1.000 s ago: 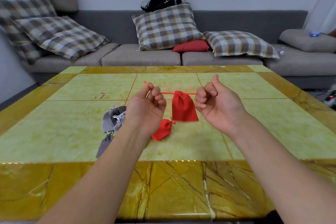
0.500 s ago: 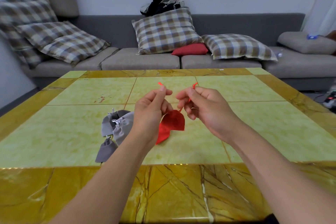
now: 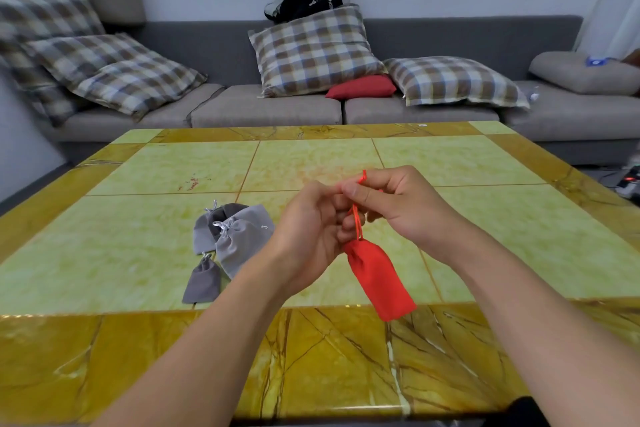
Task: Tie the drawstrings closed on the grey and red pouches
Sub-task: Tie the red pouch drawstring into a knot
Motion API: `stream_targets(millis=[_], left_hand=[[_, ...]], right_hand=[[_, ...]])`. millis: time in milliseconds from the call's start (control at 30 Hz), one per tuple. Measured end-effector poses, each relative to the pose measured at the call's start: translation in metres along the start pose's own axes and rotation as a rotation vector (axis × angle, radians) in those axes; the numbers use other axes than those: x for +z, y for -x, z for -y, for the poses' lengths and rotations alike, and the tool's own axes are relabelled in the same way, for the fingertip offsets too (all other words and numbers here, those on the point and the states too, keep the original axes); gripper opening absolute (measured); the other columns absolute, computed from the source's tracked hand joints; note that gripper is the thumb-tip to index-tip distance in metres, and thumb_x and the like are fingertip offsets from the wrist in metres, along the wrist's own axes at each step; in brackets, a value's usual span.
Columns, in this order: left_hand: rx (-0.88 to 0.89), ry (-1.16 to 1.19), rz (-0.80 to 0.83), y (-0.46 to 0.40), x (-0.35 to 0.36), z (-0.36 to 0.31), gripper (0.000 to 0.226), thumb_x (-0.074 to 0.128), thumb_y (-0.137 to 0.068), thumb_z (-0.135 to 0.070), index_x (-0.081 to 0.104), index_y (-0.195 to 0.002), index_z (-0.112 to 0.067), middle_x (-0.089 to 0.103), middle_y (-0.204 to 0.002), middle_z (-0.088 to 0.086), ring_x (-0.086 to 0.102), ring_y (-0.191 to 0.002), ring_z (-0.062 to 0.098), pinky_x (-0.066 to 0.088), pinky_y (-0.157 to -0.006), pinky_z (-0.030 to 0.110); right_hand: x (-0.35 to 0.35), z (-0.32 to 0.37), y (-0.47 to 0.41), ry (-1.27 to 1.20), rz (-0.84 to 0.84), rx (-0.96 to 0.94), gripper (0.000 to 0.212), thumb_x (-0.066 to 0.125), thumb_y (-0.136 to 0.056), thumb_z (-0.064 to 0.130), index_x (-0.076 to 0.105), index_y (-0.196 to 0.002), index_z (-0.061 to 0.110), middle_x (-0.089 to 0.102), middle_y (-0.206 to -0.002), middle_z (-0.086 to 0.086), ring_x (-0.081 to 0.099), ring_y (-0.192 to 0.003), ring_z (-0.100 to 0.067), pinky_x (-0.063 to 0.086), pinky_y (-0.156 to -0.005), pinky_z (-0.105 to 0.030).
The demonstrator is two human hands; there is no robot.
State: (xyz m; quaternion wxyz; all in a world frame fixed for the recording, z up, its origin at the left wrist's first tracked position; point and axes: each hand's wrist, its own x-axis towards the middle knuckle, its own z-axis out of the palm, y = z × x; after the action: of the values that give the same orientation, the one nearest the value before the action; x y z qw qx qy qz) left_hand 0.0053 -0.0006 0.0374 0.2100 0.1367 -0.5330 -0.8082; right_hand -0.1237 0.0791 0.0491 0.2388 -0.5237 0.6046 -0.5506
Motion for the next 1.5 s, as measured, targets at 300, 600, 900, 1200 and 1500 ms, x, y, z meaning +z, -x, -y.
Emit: stream_targets(millis=[300, 600, 900, 1200, 1500], left_hand=[[0.040, -0.255, -0.025, -0.006, -0.010, 0.006, 0.026, 0.051, -0.101, -0.021, 0.071, -0.097, -0.006, 0.051, -0.066, -0.003, 0.045, -0.059, 0.009, 0.042, -0.064, 0.019], [0.049, -0.232, -0.234, -0.009, -0.022, 0.007, 0.019, 0.059, -0.098, -0.018, 0.077, -0.097, -0.012, 0.064, -0.077, 0.002, 0.054, -0.067, 0.009, 0.038, -0.062, 0.022], [0.285, -0.555, -0.198, -0.002, -0.034, -0.007, 0.019, 0.070, -0.088, -0.004, 0.067, -0.105, -0.010, 0.075, -0.073, 0.009, 0.065, -0.061, 0.013, 0.051, -0.061, 0.023], [0.665, -0.959, -0.340, 0.001, -0.024, 0.004, 0.018, 0.073, -0.082, 0.001, 0.076, -0.090, -0.016, 0.075, -0.077, -0.006, 0.070, -0.074, 0.006, 0.057, -0.072, 0.032], [0.727, -0.805, -0.419, -0.002, -0.011, 0.007, 0.021, 0.071, -0.084, 0.003, 0.076, -0.088, -0.016, 0.076, -0.083, -0.008, 0.072, -0.082, 0.006, 0.057, -0.077, 0.024]], right_hand=[[-0.014, -0.004, 0.003, -0.228, -0.090, 0.178, 0.029, 0.076, -0.081, 0.021, 0.074, -0.090, -0.006, 0.065, -0.068, -0.009, 0.058, -0.063, -0.014, 0.050, -0.057, -0.021], [-0.004, -0.004, 0.002, 0.161, -0.150, 0.053, 0.004, 0.082, -0.077, 0.016, 0.079, -0.078, 0.013, 0.072, -0.108, 0.006, 0.064, -0.102, 0.002, 0.044, -0.094, -0.019], [0.008, -0.005, 0.005, -0.137, -0.059, 0.250, 0.023, 0.086, -0.066, 0.002, 0.070, -0.082, -0.003, 0.076, -0.086, -0.018, 0.074, -0.084, -0.024, 0.055, -0.087, -0.031], [0.014, -0.005, 0.003, -0.188, -0.208, 0.245, 0.030, 0.086, -0.065, -0.005, 0.064, -0.086, 0.001, 0.067, -0.071, -0.017, 0.068, -0.064, -0.017, 0.057, -0.063, -0.026], [0.029, -0.007, 0.001, 0.205, -0.264, -0.026, 0.025, 0.059, -0.089, 0.001, 0.074, -0.085, 0.021, 0.070, -0.073, -0.002, 0.065, -0.067, -0.015, 0.051, -0.061, -0.028]])
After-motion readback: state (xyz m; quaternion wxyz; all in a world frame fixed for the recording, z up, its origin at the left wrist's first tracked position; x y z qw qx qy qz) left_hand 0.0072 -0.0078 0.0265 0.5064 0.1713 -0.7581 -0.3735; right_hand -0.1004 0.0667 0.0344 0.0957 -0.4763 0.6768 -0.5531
